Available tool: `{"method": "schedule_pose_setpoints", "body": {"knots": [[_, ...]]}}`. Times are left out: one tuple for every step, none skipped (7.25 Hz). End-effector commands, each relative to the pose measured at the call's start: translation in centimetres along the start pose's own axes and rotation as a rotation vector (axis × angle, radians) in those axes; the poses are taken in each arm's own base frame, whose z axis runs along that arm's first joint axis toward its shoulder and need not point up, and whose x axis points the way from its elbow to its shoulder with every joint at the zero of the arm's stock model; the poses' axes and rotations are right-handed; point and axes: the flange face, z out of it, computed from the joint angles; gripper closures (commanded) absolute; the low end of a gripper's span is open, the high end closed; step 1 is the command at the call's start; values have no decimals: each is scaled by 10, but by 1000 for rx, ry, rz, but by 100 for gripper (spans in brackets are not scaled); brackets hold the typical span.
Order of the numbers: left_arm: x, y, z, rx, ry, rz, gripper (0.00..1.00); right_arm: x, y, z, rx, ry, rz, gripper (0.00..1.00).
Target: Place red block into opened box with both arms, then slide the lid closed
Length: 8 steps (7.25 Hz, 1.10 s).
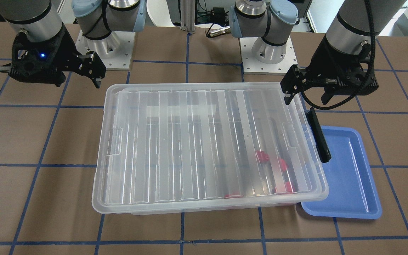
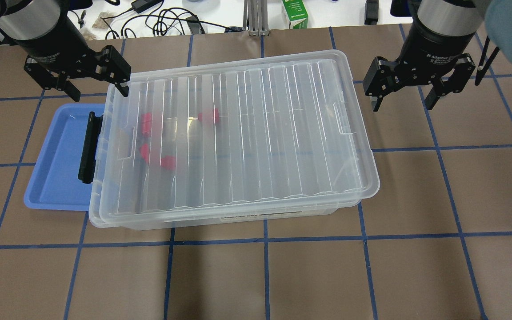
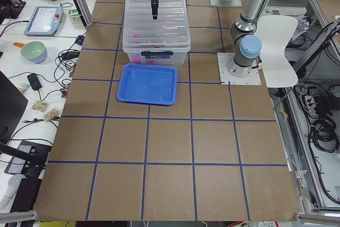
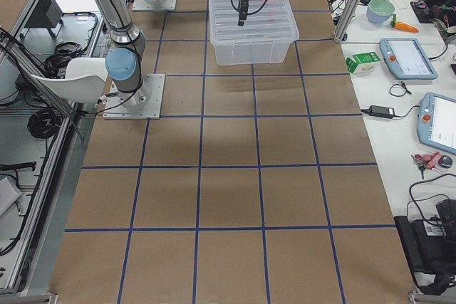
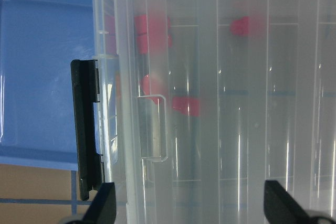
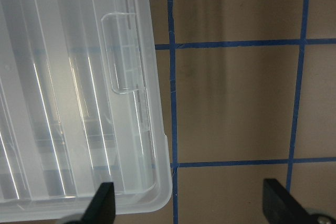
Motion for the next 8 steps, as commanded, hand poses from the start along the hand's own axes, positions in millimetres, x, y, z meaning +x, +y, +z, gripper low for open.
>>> {"method": "schedule_pose_setpoints", "body": {"knots": [[4, 10, -6, 8, -8, 12, 0, 0, -1, 0, 0, -1, 1, 0], [3, 12, -4, 8, -9, 12, 0, 1, 0, 0, 1, 1, 1, 0], [3, 12, 2, -7, -10, 9, 0, 0, 1, -2, 7, -2, -2, 0], [3, 18, 9, -19, -11, 7, 0, 0, 1, -4, 13, -1, -2, 0], [3, 20, 16, -32, -9, 7, 0, 0, 1, -3, 12, 2, -2, 0], [4, 19, 16, -30, -6, 7, 0, 0, 1, -4, 14, -1, -2, 0], [4, 19, 15, -27, -2, 5, 0, 0, 1, -4, 11, 5, 0, 0], [4, 18, 10, -16, -4, 3, 0, 0, 2, -6, 14, 1, 7, 0]]}}
